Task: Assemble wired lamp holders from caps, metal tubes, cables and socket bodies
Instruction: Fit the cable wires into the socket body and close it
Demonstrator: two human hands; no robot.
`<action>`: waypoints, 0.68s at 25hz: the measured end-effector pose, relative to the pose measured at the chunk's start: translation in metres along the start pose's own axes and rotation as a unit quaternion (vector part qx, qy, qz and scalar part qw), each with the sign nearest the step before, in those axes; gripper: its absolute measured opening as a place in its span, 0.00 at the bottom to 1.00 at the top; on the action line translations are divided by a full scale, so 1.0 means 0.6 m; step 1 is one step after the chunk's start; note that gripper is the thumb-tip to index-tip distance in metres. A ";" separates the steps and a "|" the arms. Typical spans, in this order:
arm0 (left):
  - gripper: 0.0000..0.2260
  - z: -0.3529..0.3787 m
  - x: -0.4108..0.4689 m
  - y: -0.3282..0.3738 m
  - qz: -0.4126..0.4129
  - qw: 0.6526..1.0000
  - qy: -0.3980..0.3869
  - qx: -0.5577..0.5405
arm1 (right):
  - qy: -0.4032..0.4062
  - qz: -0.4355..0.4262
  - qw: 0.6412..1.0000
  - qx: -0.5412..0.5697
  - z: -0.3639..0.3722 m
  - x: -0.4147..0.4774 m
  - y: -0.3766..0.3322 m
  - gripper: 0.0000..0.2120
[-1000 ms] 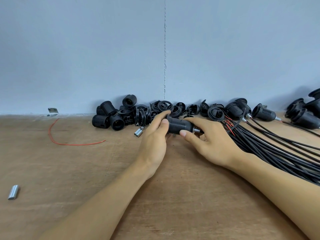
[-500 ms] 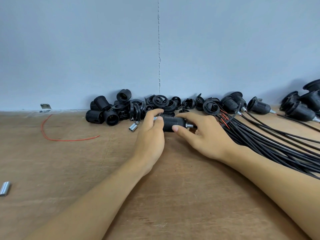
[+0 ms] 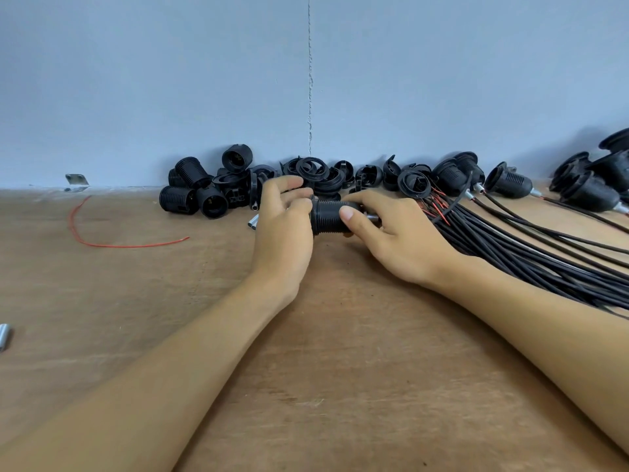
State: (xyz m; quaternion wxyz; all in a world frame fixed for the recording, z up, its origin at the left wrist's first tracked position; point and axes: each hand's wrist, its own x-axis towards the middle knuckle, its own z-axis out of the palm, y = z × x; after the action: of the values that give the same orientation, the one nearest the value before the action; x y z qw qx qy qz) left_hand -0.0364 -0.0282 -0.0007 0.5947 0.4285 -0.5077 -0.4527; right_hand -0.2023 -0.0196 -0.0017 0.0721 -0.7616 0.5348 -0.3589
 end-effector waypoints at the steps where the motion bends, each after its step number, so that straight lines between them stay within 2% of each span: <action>1: 0.12 0.000 0.000 0.001 -0.019 1.000 -0.005 0.000 | 0.009 -0.003 1.000 -0.004 0.000 0.000 0.000 0.18; 4: 0.17 0.001 -0.001 0.002 -0.025 0.999 -0.034 0.004 | 0.035 -0.006 0.999 -0.013 -0.002 0.002 0.003 0.17; 8: 0.16 -0.001 -0.002 -0.005 0.023 0.998 -0.044 0.029 | 0.042 0.017 0.999 0.018 -0.003 0.006 0.007 0.16; 10: 0.12 0.000 -0.005 -0.005 0.036 0.998 -0.040 0.038 | 0.049 0.027 0.998 0.038 -0.003 0.008 0.009 0.15; 12: 0.03 0.002 -0.007 -0.002 0.033 0.999 -0.023 0.031 | 0.059 0.033 0.996 0.051 -0.003 0.009 0.011 0.16; 13: 0.03 0.001 -0.008 0.000 0.030 0.999 -0.012 0.025 | 0.063 0.030 0.996 0.052 -0.003 0.008 0.011 0.16; 17: 0.13 -0.007 -0.003 0.003 0.025 0.999 0.017 0.028 | 0.066 0.005 0.997 0.032 -0.002 0.003 0.009 0.16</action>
State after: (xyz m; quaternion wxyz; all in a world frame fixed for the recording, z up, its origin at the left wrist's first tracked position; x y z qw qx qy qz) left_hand -0.0321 -0.0255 0.0003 0.6023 0.4399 -0.5202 -0.4160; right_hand -0.2069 -0.0231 -0.0026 0.0630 -0.7310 0.5301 -0.4251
